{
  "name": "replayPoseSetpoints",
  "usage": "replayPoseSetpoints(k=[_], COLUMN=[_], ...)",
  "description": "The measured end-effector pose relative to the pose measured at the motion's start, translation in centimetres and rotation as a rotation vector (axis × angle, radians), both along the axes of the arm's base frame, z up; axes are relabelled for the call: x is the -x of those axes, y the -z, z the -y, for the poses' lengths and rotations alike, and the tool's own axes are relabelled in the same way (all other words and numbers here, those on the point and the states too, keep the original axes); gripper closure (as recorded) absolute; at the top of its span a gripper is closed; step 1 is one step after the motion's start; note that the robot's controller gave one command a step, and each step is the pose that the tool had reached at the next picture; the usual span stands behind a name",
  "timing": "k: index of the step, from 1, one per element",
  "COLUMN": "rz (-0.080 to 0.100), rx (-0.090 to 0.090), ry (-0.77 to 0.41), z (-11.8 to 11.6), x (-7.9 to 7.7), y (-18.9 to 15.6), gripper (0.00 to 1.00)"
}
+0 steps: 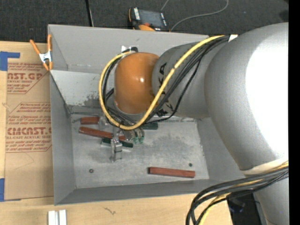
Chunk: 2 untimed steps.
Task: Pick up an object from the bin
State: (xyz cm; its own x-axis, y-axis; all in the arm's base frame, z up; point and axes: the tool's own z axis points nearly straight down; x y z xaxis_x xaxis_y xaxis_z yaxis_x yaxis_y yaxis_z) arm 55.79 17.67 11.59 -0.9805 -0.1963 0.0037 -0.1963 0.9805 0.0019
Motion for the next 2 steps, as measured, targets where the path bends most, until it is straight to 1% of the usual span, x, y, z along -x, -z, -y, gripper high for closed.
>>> replayPoseSetpoints(k=[1, 2], rz=[0.008, 0.019], rx=[0.000, -0.004], ry=[-0.042, -0.042], z=[1.80, 1.54], x=[-3.58, -3.89], y=[4.82, 4.06], gripper=[0.00, 1.00])
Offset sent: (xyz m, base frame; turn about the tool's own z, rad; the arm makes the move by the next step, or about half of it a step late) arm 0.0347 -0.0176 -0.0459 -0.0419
